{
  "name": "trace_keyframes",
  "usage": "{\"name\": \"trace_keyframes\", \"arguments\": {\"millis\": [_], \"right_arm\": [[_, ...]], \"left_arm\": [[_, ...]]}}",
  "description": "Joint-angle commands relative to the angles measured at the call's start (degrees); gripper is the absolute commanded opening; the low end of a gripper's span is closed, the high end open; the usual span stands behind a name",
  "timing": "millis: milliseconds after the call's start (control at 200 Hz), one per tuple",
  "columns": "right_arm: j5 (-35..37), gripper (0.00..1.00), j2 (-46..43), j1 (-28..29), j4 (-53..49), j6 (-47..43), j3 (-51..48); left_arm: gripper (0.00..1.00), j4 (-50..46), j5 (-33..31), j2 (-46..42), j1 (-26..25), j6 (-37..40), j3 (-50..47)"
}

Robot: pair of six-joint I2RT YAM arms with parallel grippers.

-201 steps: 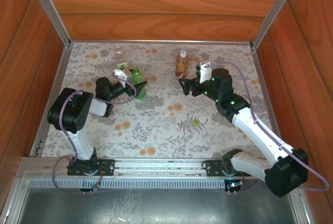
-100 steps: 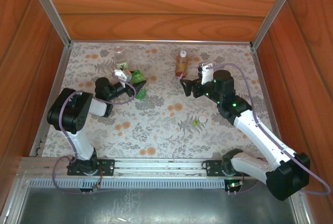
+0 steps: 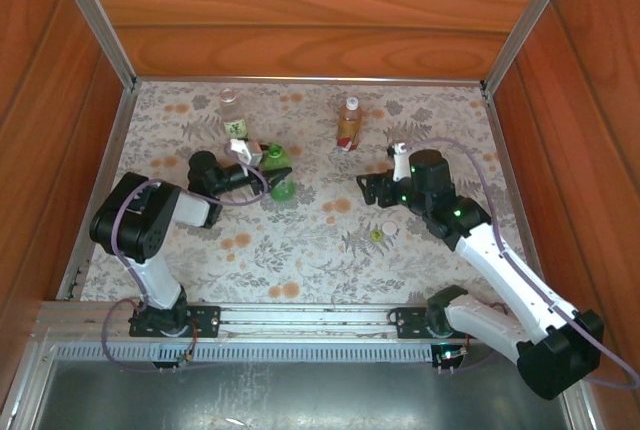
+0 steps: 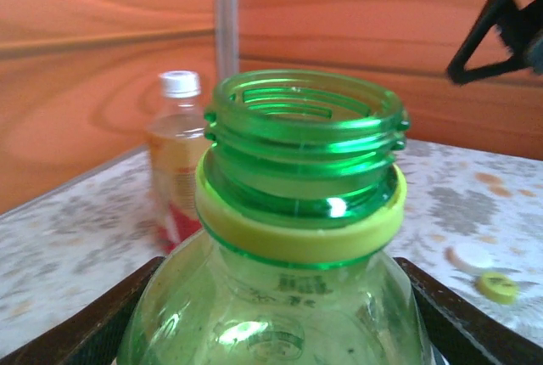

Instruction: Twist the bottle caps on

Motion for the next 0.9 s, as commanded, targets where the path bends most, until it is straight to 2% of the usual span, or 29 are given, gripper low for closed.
{"name": "trace_keyframes", "arguments": {"millis": [0, 245, 380, 565, 894], "right_arm": [[4.13, 0.87, -2.06, 2.55, -9.86, 6.81, -2.22], [11.01, 0.82, -1.67, 10.81, -15.57, 17.82, -9.22], [11.31, 0.77, 1.65, 12.45, -13.19, 19.57, -11.34], [10.79, 0.63, 8.56, 12.46, -9.10, 20.42, -11.99], [12.73, 0.54, 17.37, 12.46, -7.97, 21.56, -9.91]], "left_arm": [[0.64, 0.55, 3.79, -1.45, -3.71, -0.31, -1.45], [0.64, -2.75, 2.26, -2.92, -12.40, 2.55, -3.78], [0.65, -7.02, 0.93, -5.12, -15.53, 5.55, -4.41], [0.66, -8.42, -0.18, -6.61, -15.87, 7.95, -5.93], [0.66, -8.61, -0.79, -6.08, -15.68, 9.18, -6.63]]}}
